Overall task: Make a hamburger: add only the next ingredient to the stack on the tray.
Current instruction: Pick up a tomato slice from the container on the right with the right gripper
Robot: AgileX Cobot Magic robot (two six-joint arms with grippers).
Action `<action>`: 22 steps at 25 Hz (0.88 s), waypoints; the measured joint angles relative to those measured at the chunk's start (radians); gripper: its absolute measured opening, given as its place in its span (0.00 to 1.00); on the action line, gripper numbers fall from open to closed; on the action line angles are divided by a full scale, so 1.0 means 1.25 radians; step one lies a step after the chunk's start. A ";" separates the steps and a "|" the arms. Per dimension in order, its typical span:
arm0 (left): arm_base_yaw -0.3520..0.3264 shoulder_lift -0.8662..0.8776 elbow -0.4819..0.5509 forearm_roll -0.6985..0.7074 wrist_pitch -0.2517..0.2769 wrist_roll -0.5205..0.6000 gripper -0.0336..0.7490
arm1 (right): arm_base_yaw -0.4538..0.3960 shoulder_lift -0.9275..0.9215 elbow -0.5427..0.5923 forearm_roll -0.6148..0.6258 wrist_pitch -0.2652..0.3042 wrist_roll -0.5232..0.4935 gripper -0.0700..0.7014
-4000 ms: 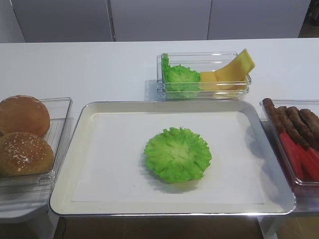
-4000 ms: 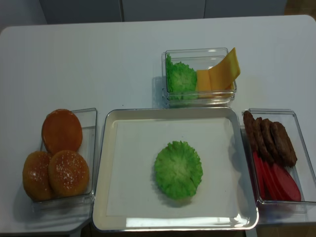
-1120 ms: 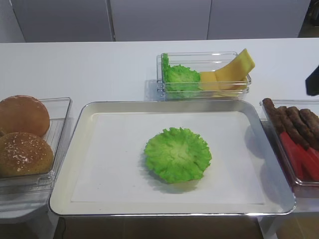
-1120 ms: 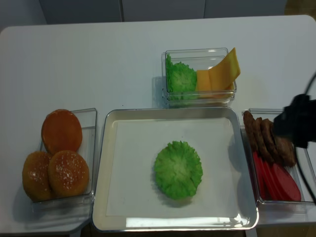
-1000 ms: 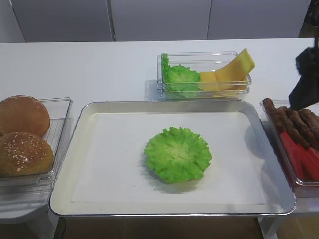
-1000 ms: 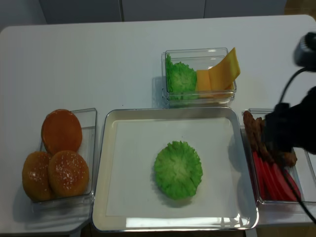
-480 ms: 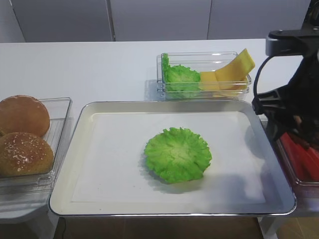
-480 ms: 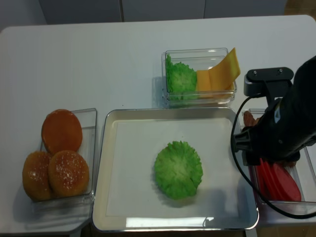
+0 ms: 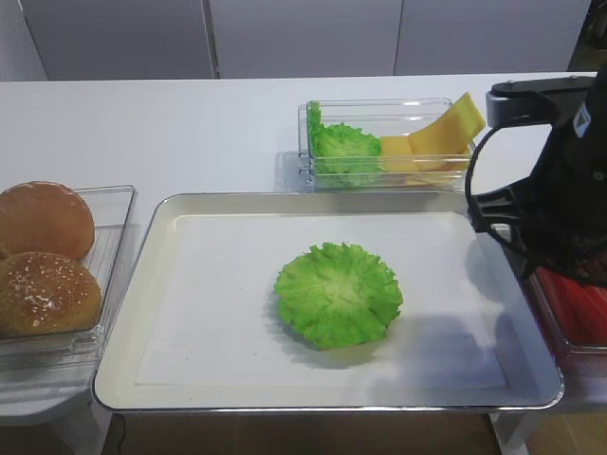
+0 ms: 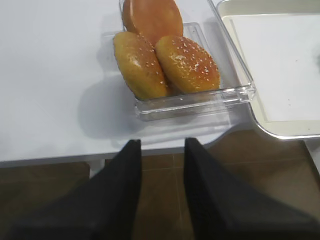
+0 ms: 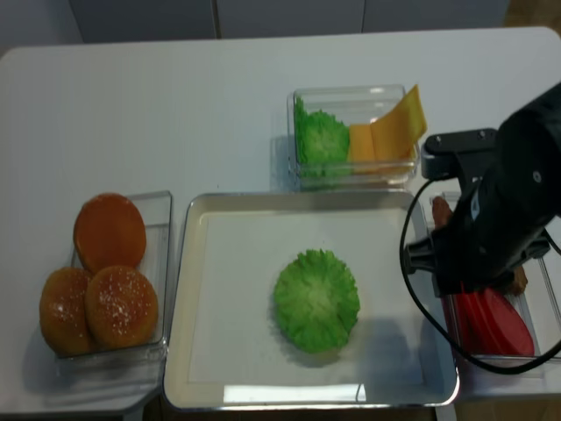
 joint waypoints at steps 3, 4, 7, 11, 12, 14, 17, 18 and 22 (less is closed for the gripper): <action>0.000 0.000 0.000 0.000 0.000 0.000 0.32 | 0.000 0.010 0.000 -0.007 0.000 0.000 0.47; 0.000 0.000 0.000 0.000 0.000 0.000 0.32 | 0.000 0.012 0.000 -0.011 0.000 0.000 0.47; 0.000 0.000 0.000 0.000 0.000 0.000 0.32 | 0.000 0.012 0.000 -0.026 0.000 0.000 0.44; 0.000 0.000 0.000 0.000 0.000 0.000 0.32 | 0.000 0.012 0.000 -0.030 0.000 0.000 0.35; 0.000 0.000 0.000 0.000 0.000 0.000 0.32 | 0.000 0.012 0.000 -0.030 0.000 0.000 0.34; 0.000 0.000 0.000 0.000 0.000 0.000 0.32 | 0.000 0.012 0.000 -0.030 0.001 0.000 0.33; 0.000 0.000 0.000 0.000 0.000 0.000 0.32 | 0.000 0.012 0.000 -0.030 0.002 -0.001 0.32; 0.000 0.000 0.000 0.000 0.000 0.000 0.32 | 0.000 0.012 0.000 -0.030 0.002 -0.001 0.32; 0.000 0.000 0.000 0.000 0.000 0.000 0.32 | 0.000 0.012 0.000 -0.031 0.003 -0.002 0.32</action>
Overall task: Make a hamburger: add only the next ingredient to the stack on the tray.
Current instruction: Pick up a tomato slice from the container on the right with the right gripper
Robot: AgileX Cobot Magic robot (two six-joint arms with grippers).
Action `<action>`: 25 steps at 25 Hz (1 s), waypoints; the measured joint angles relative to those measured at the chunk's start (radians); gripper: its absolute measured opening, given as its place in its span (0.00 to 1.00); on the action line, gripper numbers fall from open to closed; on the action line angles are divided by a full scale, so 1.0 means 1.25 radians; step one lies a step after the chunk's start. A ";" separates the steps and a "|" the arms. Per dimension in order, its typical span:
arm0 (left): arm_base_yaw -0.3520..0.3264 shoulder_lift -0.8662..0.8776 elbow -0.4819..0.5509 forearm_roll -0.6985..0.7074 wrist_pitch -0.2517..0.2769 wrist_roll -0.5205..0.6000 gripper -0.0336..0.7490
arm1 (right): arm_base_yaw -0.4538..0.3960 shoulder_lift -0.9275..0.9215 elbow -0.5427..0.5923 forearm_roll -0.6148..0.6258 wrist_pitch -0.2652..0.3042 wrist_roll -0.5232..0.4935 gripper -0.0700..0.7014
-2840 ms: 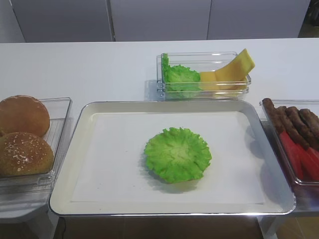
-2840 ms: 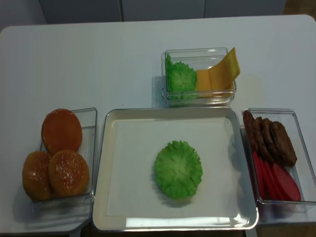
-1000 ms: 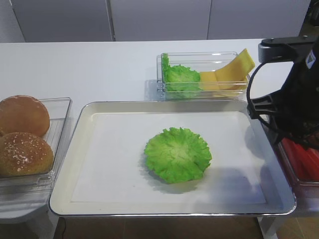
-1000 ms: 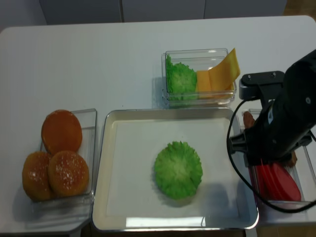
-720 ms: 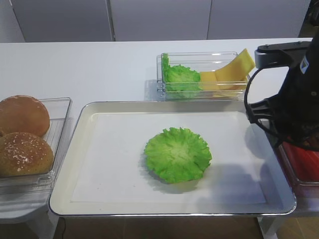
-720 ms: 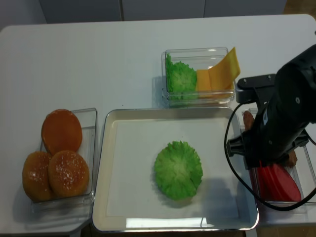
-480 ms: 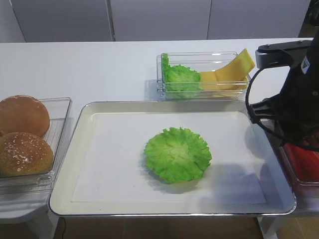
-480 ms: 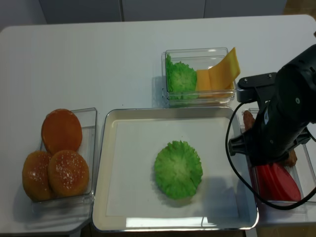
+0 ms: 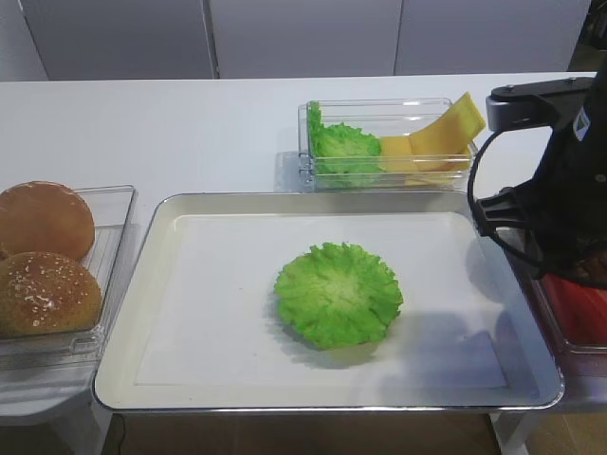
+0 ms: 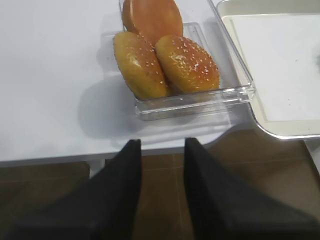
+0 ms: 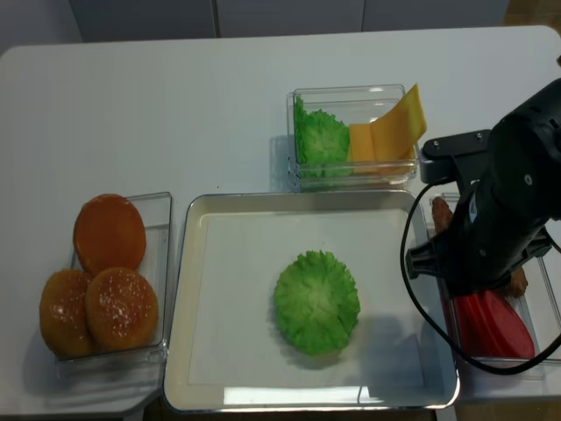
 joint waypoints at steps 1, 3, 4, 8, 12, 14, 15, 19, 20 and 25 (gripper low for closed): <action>0.000 0.000 0.000 0.000 0.000 0.000 0.32 | 0.000 0.000 0.000 0.000 0.000 0.000 0.32; 0.000 0.000 0.000 0.000 0.000 0.000 0.32 | 0.000 0.003 0.000 -0.001 0.004 0.000 0.32; 0.000 0.000 0.000 0.000 0.000 0.000 0.32 | 0.000 0.007 0.000 -0.002 0.003 0.000 0.32; 0.000 0.000 0.000 0.000 0.000 0.000 0.32 | 0.000 0.015 0.000 -0.003 0.005 -0.001 0.30; 0.000 0.000 0.000 0.000 0.000 0.000 0.32 | 0.000 0.015 -0.001 -0.007 0.005 -0.001 0.18; 0.000 0.000 0.000 0.000 0.000 0.000 0.32 | 0.000 0.015 -0.001 -0.009 0.005 -0.001 0.16; 0.000 0.000 0.000 0.000 0.000 0.000 0.32 | 0.000 0.015 -0.001 -0.009 0.005 -0.001 0.16; 0.000 0.000 0.000 0.000 0.000 0.000 0.32 | 0.000 0.015 -0.001 -0.009 0.005 -0.003 0.16; 0.000 0.000 0.000 0.000 0.000 0.000 0.32 | 0.000 0.013 -0.001 -0.009 0.005 -0.003 0.16; 0.000 0.000 0.000 0.000 0.000 0.000 0.32 | 0.000 -0.014 -0.001 -0.009 0.011 -0.003 0.16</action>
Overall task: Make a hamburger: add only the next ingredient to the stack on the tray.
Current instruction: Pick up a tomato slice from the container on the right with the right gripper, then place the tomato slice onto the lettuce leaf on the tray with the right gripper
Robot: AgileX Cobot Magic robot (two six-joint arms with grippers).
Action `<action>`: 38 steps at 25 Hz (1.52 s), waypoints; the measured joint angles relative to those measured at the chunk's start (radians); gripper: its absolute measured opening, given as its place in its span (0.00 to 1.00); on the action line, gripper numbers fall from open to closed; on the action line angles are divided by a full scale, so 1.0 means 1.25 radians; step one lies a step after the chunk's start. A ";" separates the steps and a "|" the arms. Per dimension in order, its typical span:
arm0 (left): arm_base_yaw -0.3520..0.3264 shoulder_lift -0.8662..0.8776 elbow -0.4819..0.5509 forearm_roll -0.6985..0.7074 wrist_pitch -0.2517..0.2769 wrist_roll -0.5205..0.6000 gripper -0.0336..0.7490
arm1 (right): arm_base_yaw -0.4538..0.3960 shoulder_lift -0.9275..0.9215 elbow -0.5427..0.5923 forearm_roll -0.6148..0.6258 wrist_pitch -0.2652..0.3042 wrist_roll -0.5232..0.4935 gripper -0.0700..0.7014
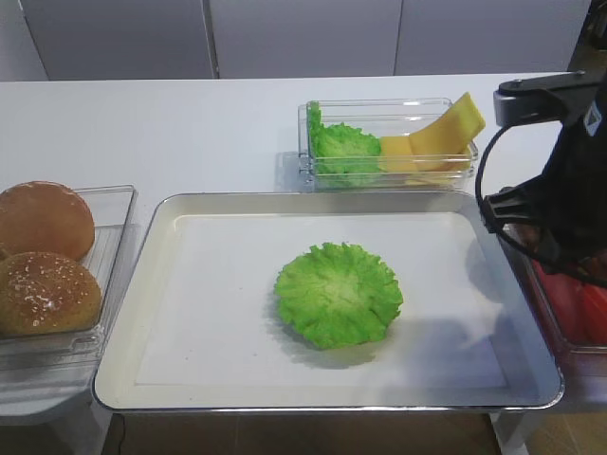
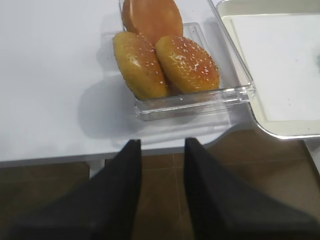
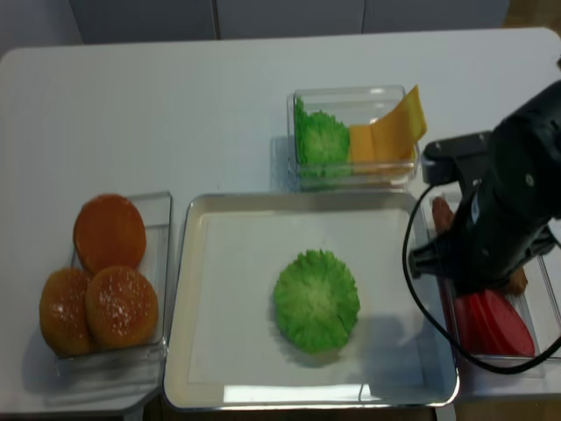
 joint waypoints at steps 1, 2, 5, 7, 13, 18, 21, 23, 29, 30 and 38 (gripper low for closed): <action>0.000 0.000 0.000 0.000 0.000 0.000 0.32 | 0.000 -0.009 0.000 0.000 0.002 0.000 0.16; 0.000 0.000 0.000 0.000 0.000 0.000 0.32 | 0.000 -0.021 0.000 0.000 0.005 0.000 0.16; 0.000 0.000 0.000 0.000 0.000 0.000 0.32 | 0.000 -0.061 0.000 0.001 0.017 0.000 0.16; 0.000 0.000 0.000 0.000 0.000 0.000 0.32 | 0.000 -0.096 0.000 0.003 0.021 0.000 0.16; 0.000 0.000 0.000 0.000 0.000 0.000 0.32 | 0.012 -0.181 -0.053 0.003 0.073 -0.012 0.16; 0.000 0.000 0.000 0.000 0.000 0.000 0.32 | 0.097 -0.203 -0.133 -0.008 0.091 -0.016 0.16; 0.000 0.000 0.000 0.000 0.000 0.000 0.32 | 0.168 -0.187 -0.166 -0.026 0.089 0.002 0.16; 0.000 0.000 0.000 0.000 0.000 0.000 0.32 | 0.215 -0.159 -0.174 -0.046 0.080 0.015 0.16; 0.000 0.000 0.000 0.000 0.000 0.000 0.32 | 0.306 -0.022 -0.176 -0.090 -0.010 0.027 0.16; 0.000 0.000 0.000 0.000 0.000 0.000 0.32 | 0.317 -0.003 -0.176 -0.098 -0.027 0.027 0.16; 0.000 0.000 0.000 0.000 0.000 0.000 0.32 | 0.358 0.106 -0.176 -0.167 -0.076 0.038 0.16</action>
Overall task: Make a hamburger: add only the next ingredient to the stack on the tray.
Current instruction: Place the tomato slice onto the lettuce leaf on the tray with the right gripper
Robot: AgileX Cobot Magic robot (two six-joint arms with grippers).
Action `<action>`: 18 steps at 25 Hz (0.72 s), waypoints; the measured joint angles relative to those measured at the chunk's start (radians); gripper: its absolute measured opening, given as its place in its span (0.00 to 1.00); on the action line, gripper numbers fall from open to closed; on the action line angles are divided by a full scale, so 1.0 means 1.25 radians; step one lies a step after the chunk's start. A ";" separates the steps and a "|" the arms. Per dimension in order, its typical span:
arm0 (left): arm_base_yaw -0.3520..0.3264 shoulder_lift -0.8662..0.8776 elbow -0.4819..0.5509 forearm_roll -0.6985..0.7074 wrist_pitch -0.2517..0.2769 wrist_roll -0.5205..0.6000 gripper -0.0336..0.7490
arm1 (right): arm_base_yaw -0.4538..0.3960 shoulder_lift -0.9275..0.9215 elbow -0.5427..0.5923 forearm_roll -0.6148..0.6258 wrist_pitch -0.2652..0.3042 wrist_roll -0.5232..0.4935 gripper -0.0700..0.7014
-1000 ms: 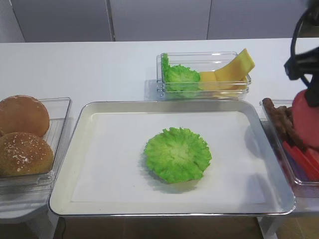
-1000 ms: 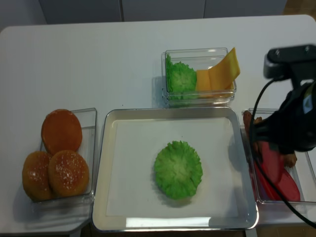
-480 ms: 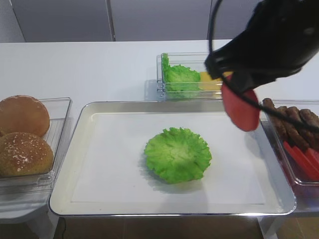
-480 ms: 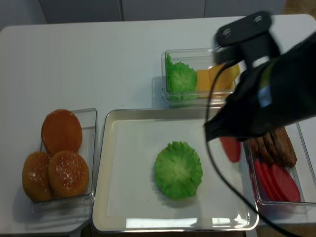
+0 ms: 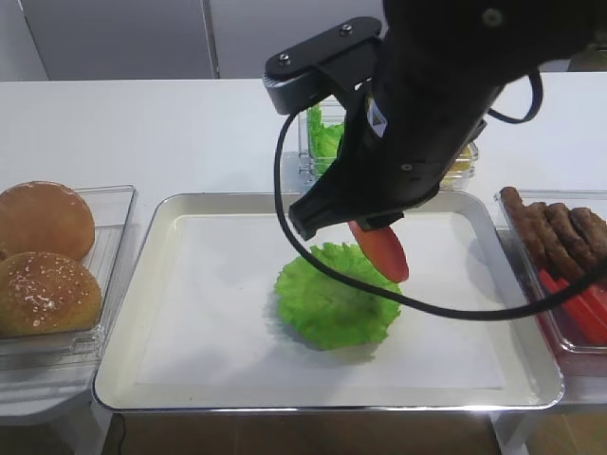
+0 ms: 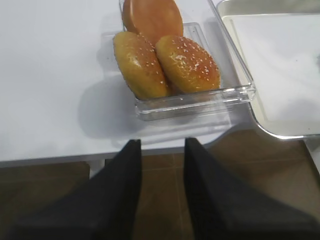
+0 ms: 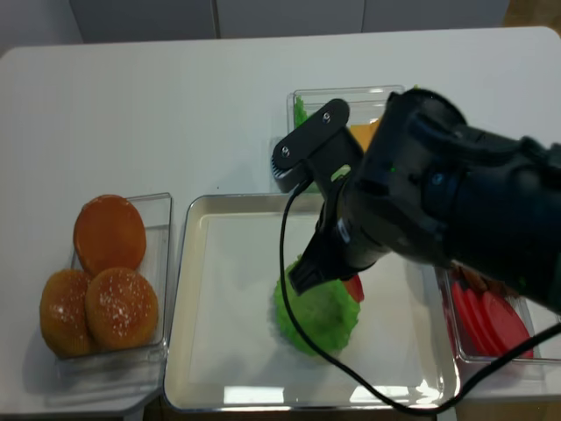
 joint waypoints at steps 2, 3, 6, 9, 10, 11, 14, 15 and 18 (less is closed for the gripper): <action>0.000 0.000 0.000 0.000 0.000 0.000 0.32 | 0.001 0.009 0.000 -0.011 -0.013 0.002 0.16; 0.000 0.000 0.000 0.000 0.000 0.000 0.32 | 0.001 0.011 0.000 -0.013 -0.021 0.002 0.16; 0.000 0.000 0.000 0.000 0.000 0.000 0.32 | 0.001 0.017 0.000 -0.024 -0.032 0.003 0.16; 0.000 0.000 0.000 0.000 0.000 0.000 0.32 | 0.001 0.036 0.000 -0.031 -0.034 0.003 0.16; 0.000 0.000 0.000 0.000 0.000 0.000 0.32 | 0.001 0.041 0.000 -0.031 -0.034 0.003 0.16; 0.000 0.000 0.000 0.000 0.000 0.000 0.32 | 0.001 0.045 0.000 -0.031 -0.034 0.003 0.16; 0.000 0.000 0.000 0.000 0.000 0.000 0.32 | 0.001 0.057 0.000 -0.031 -0.037 0.003 0.16; 0.000 0.000 0.000 0.000 0.000 0.000 0.32 | 0.001 0.063 0.000 -0.031 -0.037 0.003 0.16; 0.000 0.000 0.000 0.000 0.000 0.000 0.32 | 0.001 0.071 0.000 -0.031 -0.039 0.003 0.16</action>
